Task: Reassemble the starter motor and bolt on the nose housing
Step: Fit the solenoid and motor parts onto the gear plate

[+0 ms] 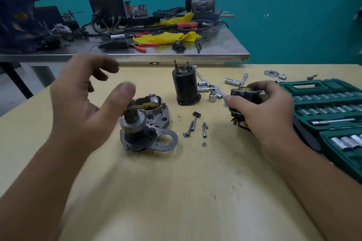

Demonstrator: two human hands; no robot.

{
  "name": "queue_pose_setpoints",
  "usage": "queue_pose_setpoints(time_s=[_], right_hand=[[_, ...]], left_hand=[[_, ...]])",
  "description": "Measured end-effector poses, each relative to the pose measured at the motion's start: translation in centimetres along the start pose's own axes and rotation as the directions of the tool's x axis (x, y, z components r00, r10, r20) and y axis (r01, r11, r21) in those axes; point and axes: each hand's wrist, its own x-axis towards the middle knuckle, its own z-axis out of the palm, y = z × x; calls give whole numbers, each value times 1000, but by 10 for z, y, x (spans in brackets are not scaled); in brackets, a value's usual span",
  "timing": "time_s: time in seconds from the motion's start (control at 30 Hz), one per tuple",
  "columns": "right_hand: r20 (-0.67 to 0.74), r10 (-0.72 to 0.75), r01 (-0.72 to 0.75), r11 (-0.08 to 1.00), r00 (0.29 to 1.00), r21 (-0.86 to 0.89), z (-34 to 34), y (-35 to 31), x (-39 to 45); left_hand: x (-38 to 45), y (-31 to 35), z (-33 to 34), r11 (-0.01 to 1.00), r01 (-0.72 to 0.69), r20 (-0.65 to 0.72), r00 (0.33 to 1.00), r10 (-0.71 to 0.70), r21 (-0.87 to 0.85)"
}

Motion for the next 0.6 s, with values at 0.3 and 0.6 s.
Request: queue_pose_setpoints(time_s=[0.3,0.6], right_hand=[[-22,-54,51,995,998,-89,2,2,-4],[29,-87,89,994,996,-62,12,5,-8]], left_hand=[[3,59,124,887,-61,738,583,-341,458],[-7,46,131,906,82,690,620,-373,416]])
